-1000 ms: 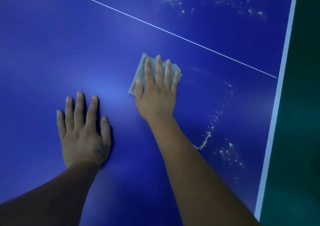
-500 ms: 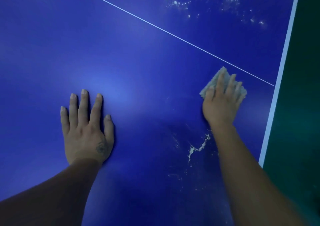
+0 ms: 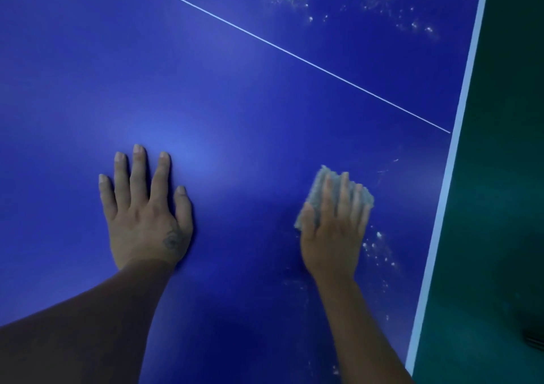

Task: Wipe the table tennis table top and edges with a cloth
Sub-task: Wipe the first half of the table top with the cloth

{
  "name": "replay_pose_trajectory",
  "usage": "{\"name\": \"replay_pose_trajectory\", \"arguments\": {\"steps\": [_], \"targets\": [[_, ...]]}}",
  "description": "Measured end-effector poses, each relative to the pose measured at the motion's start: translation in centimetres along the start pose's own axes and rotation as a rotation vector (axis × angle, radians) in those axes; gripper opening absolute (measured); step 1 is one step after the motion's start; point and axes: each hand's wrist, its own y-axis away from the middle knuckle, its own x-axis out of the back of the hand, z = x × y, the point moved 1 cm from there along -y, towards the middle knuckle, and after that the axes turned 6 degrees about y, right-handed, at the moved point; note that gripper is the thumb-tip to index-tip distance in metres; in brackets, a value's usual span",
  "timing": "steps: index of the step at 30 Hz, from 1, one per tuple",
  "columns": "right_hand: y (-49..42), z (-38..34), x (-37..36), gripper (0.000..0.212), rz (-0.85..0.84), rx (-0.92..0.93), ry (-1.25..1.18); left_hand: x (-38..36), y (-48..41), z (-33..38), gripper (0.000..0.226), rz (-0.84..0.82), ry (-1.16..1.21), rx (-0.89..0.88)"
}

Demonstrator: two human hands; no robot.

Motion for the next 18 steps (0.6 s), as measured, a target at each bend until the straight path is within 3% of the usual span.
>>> {"name": "replay_pose_trajectory", "arguments": {"steps": [5, 12, 15, 18], "targets": [[-1.2, -3.3, 0.5, 0.066, -0.031, -0.167, -0.006, -0.2, 0.1, -0.2, 0.066, 0.01, -0.015, -0.011], [-0.2, -13.0, 0.3, 0.062, 0.015, 0.122, -0.077, -0.5, 0.1, -0.5, 0.065, 0.017, -0.017, -0.025], [0.8, -9.0, 0.2, 0.061, 0.007, 0.197, -0.03, -0.6, 0.1, -0.7, 0.064, 0.011, -0.02, -0.029], [2.5, -2.0, 0.2, 0.061, -0.012, 0.003, 0.016, -0.4, 0.1, -0.7, 0.064, 0.004, -0.023, -0.028]]}}
